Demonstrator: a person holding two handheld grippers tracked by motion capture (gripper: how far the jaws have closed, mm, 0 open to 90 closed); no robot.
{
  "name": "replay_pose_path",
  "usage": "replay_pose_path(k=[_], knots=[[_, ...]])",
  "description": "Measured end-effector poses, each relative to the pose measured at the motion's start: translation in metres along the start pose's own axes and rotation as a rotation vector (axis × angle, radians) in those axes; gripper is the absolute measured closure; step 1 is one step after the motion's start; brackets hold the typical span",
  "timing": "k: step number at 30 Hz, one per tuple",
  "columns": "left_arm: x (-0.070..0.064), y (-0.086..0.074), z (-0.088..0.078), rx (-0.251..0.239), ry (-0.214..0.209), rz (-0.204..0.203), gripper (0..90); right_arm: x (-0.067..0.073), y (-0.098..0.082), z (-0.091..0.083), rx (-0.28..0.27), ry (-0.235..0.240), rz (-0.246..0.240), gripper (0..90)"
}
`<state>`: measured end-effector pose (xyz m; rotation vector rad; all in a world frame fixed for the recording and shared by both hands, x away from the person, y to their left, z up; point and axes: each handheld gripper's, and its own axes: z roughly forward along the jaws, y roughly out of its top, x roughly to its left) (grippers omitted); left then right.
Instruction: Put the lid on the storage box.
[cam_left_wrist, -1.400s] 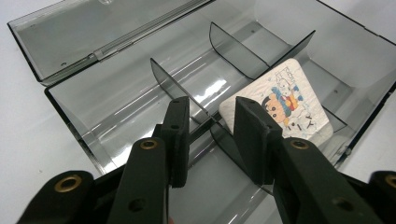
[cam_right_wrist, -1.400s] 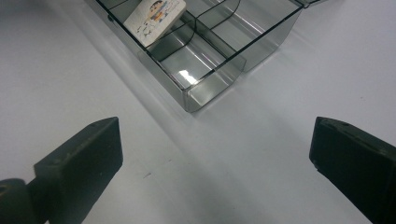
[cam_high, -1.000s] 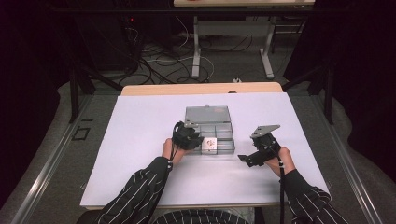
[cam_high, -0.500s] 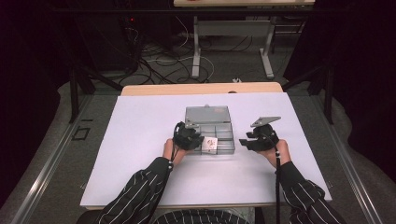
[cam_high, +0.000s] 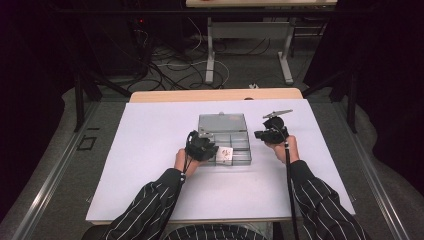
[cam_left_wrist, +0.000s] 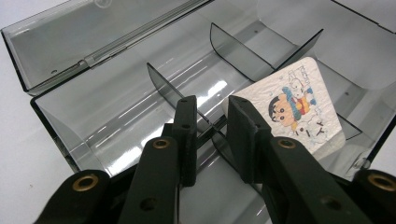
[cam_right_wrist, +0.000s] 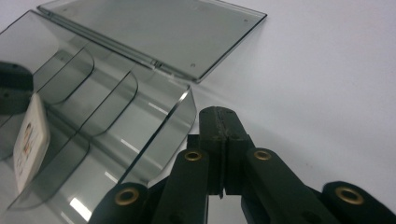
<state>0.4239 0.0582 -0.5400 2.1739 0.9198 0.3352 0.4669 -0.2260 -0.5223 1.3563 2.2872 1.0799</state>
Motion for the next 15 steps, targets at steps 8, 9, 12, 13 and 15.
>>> replay_pose_path(k=[8,9,12,13,15], knots=[[0.000,0.000,0.000,0.001,0.000,-0.001,74.2,-0.001,0.013,0.027,0.034,-0.029,0.066,90.0],[0.000,0.000,0.000,0.000,0.001,0.000,74.2,-0.002,0.014,0.031,0.038,-0.029,0.078,90.0],[0.000,0.000,0.001,-0.009,0.005,-0.001,74.3,-0.002,0.017,0.041,0.062,-0.031,0.107,90.0],[0.000,0.000,0.000,-0.002,-0.001,0.001,74.3,-0.002,0.018,0.044,0.070,-0.025,0.118,90.0],[0.000,0.000,0.001,-0.008,0.001,0.000,74.4,-0.003,0.019,0.050,0.075,-0.025,0.115,90.0]])
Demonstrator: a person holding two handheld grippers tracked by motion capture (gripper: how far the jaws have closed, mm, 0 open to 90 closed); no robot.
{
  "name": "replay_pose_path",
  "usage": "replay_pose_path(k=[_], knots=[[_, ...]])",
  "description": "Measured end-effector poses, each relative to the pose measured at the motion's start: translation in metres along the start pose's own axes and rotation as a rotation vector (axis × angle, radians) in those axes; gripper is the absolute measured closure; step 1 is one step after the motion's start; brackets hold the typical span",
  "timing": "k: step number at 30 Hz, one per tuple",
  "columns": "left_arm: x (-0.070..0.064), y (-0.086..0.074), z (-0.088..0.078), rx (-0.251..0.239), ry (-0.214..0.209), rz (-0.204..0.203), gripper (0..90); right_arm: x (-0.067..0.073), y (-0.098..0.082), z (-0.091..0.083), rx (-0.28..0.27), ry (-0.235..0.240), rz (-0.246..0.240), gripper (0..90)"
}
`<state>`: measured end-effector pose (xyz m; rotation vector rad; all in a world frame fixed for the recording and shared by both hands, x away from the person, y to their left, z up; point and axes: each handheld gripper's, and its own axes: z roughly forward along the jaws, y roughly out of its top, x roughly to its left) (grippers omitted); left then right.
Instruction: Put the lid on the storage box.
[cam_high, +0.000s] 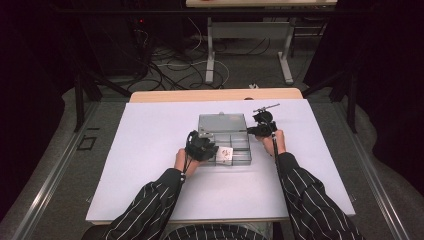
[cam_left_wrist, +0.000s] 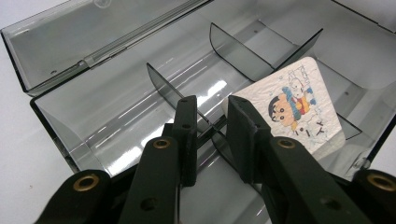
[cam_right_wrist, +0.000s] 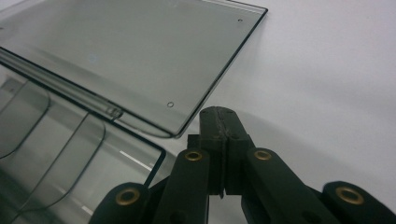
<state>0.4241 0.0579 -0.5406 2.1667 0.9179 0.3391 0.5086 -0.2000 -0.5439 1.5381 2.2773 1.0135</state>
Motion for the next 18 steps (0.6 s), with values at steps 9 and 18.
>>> replay_pose_path(k=[9,18], knots=[[0.001,0.000,-0.001,0.010,-0.012,0.009,75.1,-0.008,0.006,0.017,0.009,0.029,0.047,90.0],[-0.002,0.002,0.002,0.002,0.004,0.015,81.1,-0.008,0.008,0.017,-0.018,0.026,0.038,90.0]])
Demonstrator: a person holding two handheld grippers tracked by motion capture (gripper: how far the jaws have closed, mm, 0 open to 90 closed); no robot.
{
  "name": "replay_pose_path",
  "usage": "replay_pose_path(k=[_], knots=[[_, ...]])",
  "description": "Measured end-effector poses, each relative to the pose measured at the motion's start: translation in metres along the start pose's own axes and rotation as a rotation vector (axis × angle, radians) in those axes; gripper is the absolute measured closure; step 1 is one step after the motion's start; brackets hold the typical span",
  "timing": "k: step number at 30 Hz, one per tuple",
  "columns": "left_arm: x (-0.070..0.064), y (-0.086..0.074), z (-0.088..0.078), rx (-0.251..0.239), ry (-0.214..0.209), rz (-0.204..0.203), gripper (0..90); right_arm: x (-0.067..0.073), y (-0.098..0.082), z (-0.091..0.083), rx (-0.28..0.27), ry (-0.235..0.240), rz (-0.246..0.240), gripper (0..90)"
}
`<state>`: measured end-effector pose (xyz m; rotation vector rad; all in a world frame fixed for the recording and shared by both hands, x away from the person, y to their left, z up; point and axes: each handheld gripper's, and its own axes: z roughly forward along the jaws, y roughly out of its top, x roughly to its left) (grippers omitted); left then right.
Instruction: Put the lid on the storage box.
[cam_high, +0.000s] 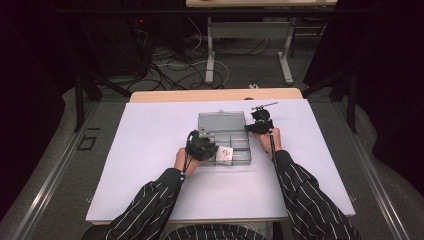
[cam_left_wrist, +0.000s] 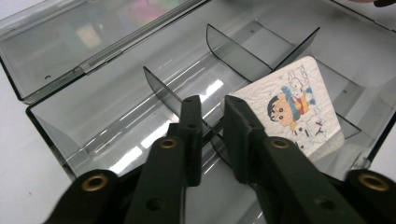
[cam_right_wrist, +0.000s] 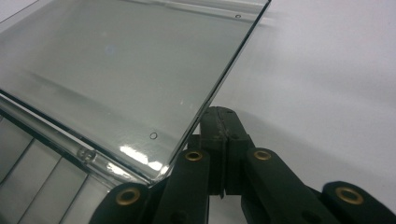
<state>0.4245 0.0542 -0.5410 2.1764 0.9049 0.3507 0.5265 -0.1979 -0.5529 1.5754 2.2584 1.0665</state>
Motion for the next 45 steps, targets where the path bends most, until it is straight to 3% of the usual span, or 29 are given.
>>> replay_pose_path(k=[7,10,22,40,45], knots=[[0.001,0.000,0.000,0.005,-0.004,-0.004,81.5,-0.001,-0.001,0.001,0.011,0.001,-0.002,90.0],[0.001,0.000,0.000,0.007,-0.006,0.002,81.6,-0.002,0.000,0.000,-0.027,0.025,0.006,90.0],[0.001,0.000,0.000,0.007,-0.008,0.006,81.6,0.000,0.005,-0.010,-0.085,0.021,-0.008,90.0],[0.001,0.000,0.000,0.005,-0.005,0.010,81.5,0.007,0.014,-0.029,-0.173,0.040,-0.090,90.0],[0.001,0.001,0.000,0.005,-0.010,0.013,80.7,0.010,0.014,-0.031,-0.166,0.042,-0.094,90.0]])
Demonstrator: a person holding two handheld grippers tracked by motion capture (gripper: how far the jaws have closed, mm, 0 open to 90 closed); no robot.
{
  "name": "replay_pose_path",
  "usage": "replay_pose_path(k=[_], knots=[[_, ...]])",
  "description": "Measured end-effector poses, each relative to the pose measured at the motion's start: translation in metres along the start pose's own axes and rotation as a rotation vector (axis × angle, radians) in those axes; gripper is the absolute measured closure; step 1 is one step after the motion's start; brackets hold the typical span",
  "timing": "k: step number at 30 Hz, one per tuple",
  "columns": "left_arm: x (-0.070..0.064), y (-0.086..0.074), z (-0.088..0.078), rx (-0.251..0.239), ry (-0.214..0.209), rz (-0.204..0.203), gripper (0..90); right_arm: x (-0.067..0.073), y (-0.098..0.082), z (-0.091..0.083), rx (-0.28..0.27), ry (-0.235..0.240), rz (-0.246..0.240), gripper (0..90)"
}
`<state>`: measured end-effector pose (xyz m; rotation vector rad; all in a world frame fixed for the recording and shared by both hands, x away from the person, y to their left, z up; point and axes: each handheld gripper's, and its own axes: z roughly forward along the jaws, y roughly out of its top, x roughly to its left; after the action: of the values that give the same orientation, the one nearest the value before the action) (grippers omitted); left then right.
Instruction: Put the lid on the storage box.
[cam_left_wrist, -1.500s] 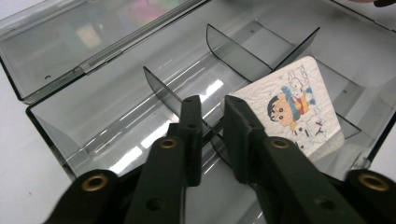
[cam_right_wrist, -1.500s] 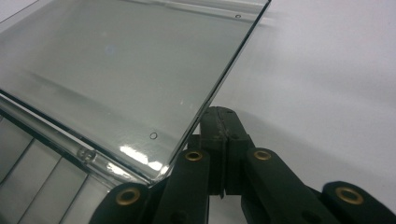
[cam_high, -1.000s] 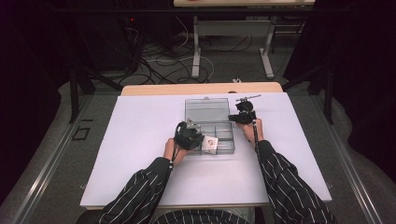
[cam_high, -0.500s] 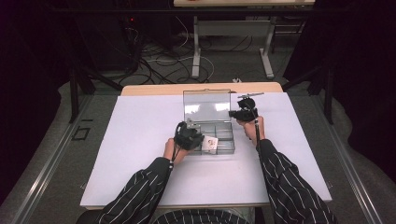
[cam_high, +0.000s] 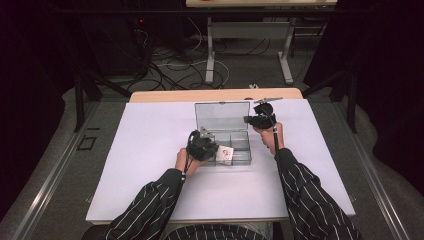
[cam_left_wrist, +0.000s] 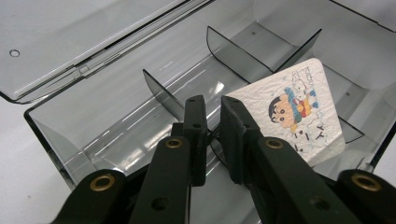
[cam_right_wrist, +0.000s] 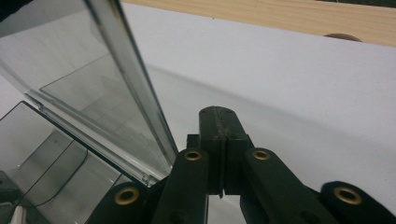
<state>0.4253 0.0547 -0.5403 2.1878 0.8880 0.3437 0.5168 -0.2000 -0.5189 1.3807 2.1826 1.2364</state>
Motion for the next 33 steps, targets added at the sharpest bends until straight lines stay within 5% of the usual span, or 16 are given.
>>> replay_pose_path(k=[3,5,13,19,23,27,33], knots=[[-0.001,0.001,-0.001,0.019,-0.006,0.011,72.0,0.000,0.000,0.000,-0.001,-0.003,-0.004,90.0],[0.000,0.005,-0.006,0.046,0.025,0.033,57.3,0.000,0.001,-0.001,0.001,0.000,-0.013,90.0],[0.021,0.034,-0.050,-0.063,0.122,0.024,16.0,0.001,0.002,-0.003,-0.012,0.001,-0.030,90.0],[0.048,0.065,-0.069,-0.075,0.216,0.033,0.3,0.002,0.002,-0.003,-0.013,0.003,-0.028,90.0],[0.057,0.077,-0.069,-0.064,0.254,0.058,3.4,0.002,0.002,-0.004,-0.010,0.001,-0.032,90.0],[0.062,0.083,-0.068,-0.065,0.266,0.095,37.9,0.003,0.002,-0.004,-0.011,0.003,-0.036,90.0],[0.058,0.083,-0.067,-0.088,0.244,0.149,58.8,0.003,0.002,-0.004,-0.008,0.001,-0.032,90.0]])
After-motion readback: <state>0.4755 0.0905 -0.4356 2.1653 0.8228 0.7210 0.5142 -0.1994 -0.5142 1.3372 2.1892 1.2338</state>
